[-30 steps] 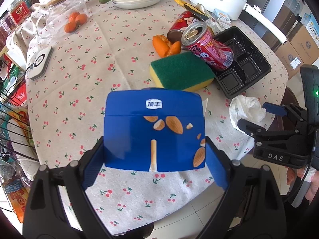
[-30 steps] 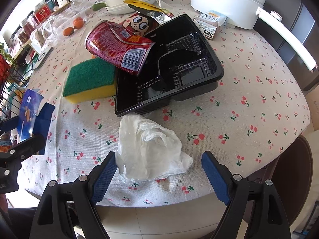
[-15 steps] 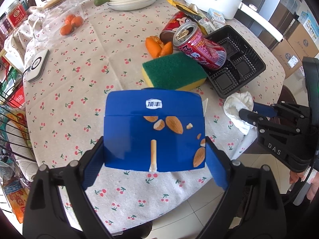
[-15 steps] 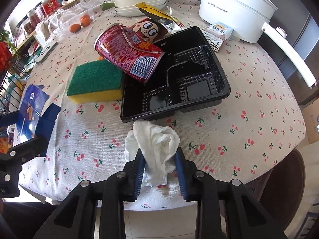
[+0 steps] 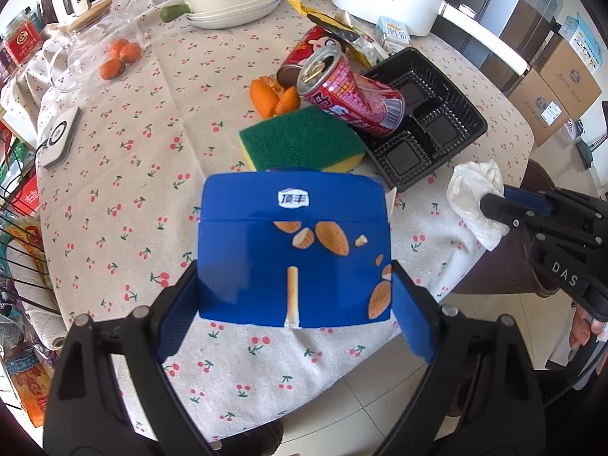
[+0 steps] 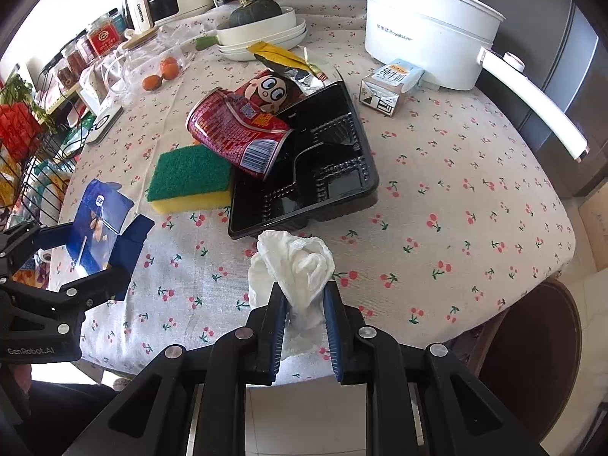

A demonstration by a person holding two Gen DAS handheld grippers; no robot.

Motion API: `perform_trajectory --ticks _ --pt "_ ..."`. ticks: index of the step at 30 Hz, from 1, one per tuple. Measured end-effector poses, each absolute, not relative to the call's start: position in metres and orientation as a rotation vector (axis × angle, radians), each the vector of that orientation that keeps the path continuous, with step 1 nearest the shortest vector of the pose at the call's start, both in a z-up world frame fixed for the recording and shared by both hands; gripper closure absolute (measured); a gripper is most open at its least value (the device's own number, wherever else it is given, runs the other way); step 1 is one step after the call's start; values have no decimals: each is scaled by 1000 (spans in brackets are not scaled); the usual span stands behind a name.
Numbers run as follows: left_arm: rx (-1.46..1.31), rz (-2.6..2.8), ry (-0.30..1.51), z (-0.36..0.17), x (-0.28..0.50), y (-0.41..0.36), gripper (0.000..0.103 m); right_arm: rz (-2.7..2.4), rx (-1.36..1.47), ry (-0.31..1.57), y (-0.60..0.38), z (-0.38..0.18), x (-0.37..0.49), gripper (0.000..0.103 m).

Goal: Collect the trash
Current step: 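Carry the blue box with the left tool while the right tool carries the tissue to the bin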

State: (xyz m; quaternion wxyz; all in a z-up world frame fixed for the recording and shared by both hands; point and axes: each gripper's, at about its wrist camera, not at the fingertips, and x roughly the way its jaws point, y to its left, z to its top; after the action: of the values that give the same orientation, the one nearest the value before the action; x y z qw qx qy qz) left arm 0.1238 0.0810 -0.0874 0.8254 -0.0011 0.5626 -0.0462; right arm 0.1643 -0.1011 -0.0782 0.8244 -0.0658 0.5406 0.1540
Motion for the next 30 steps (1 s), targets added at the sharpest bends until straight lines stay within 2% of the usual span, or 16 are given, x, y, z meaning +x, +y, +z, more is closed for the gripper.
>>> perform_trajectory --ticks 15,30 --pt "36 -215 1163 -75 127 14 12 215 -17 1097 -200 -49 152 83" --pt "115 -411 1146 -84 125 -115 12 34 94 1080 -343 -48 100 83"
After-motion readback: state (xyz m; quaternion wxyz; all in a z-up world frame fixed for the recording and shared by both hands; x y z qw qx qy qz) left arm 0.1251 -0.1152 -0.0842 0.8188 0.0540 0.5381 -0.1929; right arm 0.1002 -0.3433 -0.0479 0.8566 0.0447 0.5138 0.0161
